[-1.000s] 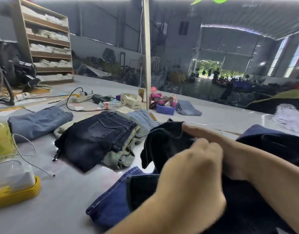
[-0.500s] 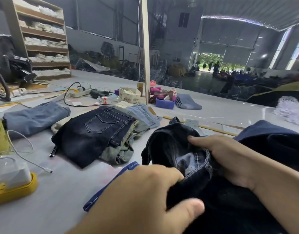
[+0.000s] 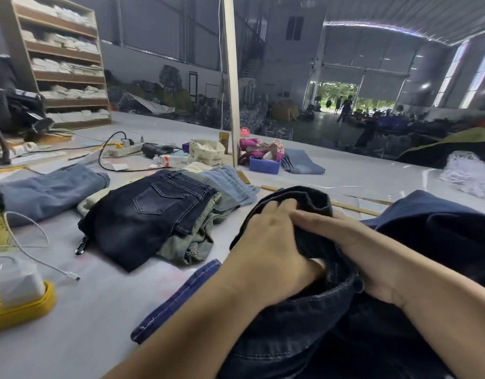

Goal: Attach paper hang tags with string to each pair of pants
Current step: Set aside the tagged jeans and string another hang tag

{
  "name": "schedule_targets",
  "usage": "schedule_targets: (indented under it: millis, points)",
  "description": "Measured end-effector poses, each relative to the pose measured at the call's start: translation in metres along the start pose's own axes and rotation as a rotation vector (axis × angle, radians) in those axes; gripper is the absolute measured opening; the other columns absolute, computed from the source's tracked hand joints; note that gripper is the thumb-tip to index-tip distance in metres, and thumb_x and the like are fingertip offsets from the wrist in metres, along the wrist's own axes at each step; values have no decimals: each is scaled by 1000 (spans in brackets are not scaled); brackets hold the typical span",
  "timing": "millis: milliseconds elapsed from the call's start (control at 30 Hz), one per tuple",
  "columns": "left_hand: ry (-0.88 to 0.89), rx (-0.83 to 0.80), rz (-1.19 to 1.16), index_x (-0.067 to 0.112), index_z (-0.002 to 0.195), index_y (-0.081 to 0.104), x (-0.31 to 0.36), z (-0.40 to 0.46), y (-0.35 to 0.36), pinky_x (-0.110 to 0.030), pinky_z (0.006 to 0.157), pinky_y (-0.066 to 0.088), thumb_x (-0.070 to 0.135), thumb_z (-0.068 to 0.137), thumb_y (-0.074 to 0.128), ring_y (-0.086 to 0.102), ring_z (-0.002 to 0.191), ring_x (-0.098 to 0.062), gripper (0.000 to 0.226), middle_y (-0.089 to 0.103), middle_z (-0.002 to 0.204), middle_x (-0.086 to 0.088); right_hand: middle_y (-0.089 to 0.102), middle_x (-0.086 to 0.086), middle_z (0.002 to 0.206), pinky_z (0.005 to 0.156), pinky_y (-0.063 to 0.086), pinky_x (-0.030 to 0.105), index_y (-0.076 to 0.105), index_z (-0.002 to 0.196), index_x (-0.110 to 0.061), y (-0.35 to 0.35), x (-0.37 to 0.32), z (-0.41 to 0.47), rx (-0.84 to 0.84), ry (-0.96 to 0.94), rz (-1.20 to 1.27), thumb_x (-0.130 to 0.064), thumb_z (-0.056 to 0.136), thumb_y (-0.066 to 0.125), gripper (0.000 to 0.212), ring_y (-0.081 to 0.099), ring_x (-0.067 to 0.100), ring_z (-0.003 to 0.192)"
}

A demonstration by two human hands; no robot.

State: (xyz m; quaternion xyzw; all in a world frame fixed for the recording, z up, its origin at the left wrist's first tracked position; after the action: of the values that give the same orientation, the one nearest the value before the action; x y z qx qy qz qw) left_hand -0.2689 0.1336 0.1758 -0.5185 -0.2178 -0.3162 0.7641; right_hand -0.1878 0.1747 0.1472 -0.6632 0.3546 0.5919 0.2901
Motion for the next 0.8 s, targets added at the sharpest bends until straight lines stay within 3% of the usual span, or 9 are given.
schedule_targets:
  millis: [100,233,367,433,500,567,667,733,800]
  points:
    - [43,-84,-57,35,121,57,-1,7,2,-27,99,46,40,72,76,55,110,-4,52,59,116,17,74,19,95,64,57,35,70,108,-4,-21,-5,-1,146,-83,-16,-5,89,62,20,71,32,81]
    - [-93,92,-236,31,91,67,-51,18,-43,-15,64,50,32,73,82,64,74,3,23,70,82,14,69,26,80,61,52,39,71,90,1,-48,-5,-7,364,-106,26,-5,91,56,17,62,33,65]
    - [-189,13,-86,28,109,64,-83,25,-30,-33,80,53,34,85,73,64,89,-12,26,67,100,7,66,21,75,51,53,37,70,83,-5,-54,-4,-10,419,-116,131,-9,85,59,12,63,30,57]
    - [-164,-29,-236,17,102,70,-80,28,-21,-30,79,54,22,95,62,68,86,-23,12,73,95,-5,66,18,71,48,52,35,69,80,-6,-51,-5,-11,399,-90,135,-8,85,58,12,62,28,54]
    - [-137,14,-402,11,98,72,-73,32,-30,-25,80,53,17,100,54,67,87,-28,19,72,95,-16,69,17,75,54,53,39,69,77,-9,-50,-11,-11,398,-130,70,-3,85,56,17,65,31,59]
    - [-138,66,-530,8,98,71,-64,36,-42,-41,96,53,15,101,51,66,97,-36,22,71,101,-20,71,12,91,67,55,40,67,89,-19,-54,-29,-18,493,-282,-239,1,85,57,22,68,28,77]
    - [-89,105,-549,3,95,70,-42,43,-55,-56,98,47,16,101,50,65,101,-39,25,71,101,-22,43,-15,108,62,42,13,43,113,-40,-38,-64,-41,644,-575,-871,5,79,63,60,50,-4,96]
    - [-43,119,-507,-2,98,68,-27,45,-56,-54,89,50,19,102,51,66,92,-40,27,68,101,-27,27,-17,111,65,35,9,34,129,-39,-19,-71,-49,633,-674,-1113,10,71,67,82,38,0,105]
    - [-33,122,-546,-5,100,65,-19,47,-54,-49,76,50,19,102,51,62,81,-31,28,67,97,-30,26,-10,129,87,38,15,33,139,-32,-2,-74,-54,634,-755,-1326,15,62,70,98,28,10,120]
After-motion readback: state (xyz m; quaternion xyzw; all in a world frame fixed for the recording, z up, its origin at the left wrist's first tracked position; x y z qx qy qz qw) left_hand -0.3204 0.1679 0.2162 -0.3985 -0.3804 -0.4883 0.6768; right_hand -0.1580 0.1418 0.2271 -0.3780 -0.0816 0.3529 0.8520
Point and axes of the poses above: each hand's wrist, its own z-axis towards the middle knuckle, its own y-axis out of the palm, x = y × z, the point moved 10 cm from there along z, towards the middle knuckle
